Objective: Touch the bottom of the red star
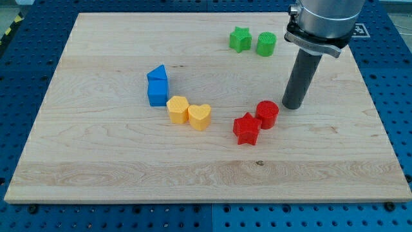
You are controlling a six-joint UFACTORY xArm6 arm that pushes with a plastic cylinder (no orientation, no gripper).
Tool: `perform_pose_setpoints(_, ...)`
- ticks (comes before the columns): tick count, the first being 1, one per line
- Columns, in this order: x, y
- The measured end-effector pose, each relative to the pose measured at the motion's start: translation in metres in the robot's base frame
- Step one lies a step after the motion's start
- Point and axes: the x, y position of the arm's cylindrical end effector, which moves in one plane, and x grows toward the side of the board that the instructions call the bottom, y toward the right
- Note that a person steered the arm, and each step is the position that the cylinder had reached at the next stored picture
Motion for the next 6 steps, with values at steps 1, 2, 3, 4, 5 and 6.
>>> perform_pose_setpoints(1,0.020,0.003)
perform_pose_setpoints(2,0.037,0.003)
perform_pose_setpoints(3,0.049,0.003)
perform_pose_setpoints(4,0.069,0.003)
perform_pose_setpoints(5,0.072,-0.005)
perform_pose_setpoints(6,0.072,-0.013)
